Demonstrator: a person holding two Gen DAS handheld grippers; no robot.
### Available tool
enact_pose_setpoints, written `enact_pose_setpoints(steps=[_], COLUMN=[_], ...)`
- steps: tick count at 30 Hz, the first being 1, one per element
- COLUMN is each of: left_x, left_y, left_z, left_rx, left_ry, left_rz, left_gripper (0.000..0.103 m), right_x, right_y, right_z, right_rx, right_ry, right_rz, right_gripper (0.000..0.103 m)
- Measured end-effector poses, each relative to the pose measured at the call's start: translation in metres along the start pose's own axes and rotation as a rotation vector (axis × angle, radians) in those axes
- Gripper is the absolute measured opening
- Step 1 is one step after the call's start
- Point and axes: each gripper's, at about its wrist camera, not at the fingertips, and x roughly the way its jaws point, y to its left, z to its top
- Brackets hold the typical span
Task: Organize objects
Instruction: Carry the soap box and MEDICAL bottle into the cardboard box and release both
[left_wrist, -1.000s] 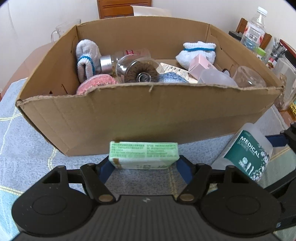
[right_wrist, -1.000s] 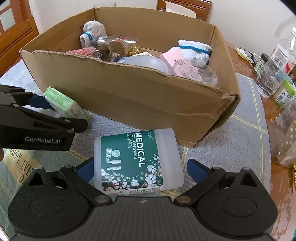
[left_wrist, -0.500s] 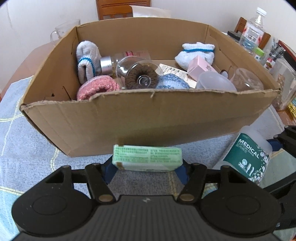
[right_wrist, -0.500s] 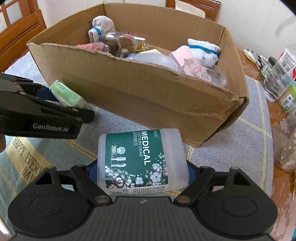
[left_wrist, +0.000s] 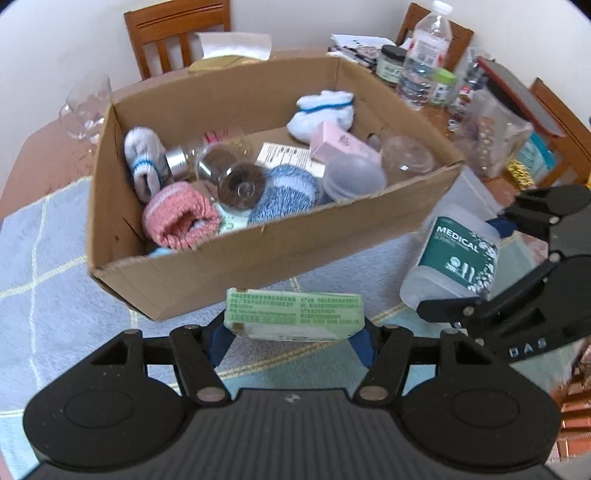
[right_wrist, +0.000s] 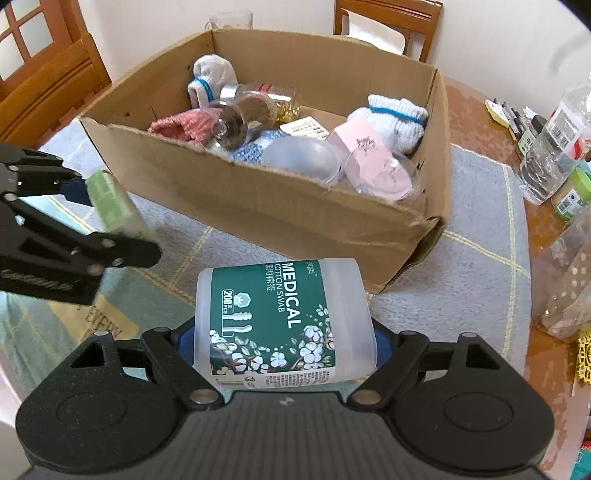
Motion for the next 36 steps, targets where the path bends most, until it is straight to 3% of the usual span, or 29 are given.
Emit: enact_pose_setpoints(steps=[9,16,18,19,20,21,36], left_x=[-0.047,-0.047,-0.043,-0.040,-0.039,-0.038,-0.039], left_y=[0.006,0.012,0.017,0.019,0.020,0.022,0.043], left_z=[0.036,0.064,0.068,0.069,0.070,0.069,0.043], left_rx=[0.002,-0.007,-0.028,-0.037,-0.044,-0.056,-0.166], left_ry=[-0.065,-0.114,-0.120,-0.117,-0.117,-0.125,-0.138], left_rz=[0.009,0.062,0.071,0.077,0.086,0.103,0.148], left_gripper=[0.064,0.065,0.068,0.080,0.094,0.097,0.098], right_x=[-0.044,-0.063,-0.066,-0.066,-0.067,-0.068,-0.050], right_y=[-0.002,-0.004,-0.005,-0.007,-0.009,-0.010,-0.020], right_z=[0.021,0.040,0.048,0.051,0.056,0.059,0.113], right_rx=[-0.017,-0.039,-0.045,-0.037,-0.032,-0.030,-0.065], right_ry=[-0.044,-0.107,-0.126,-0.129,-0.133,-0.140,-0.160], right_rz=[0.051,0.085,0.073,0.070,0.075,0.082,0.072], right_gripper=[0.088,0.088,0.088,0.088,0.088,0.088,0.088])
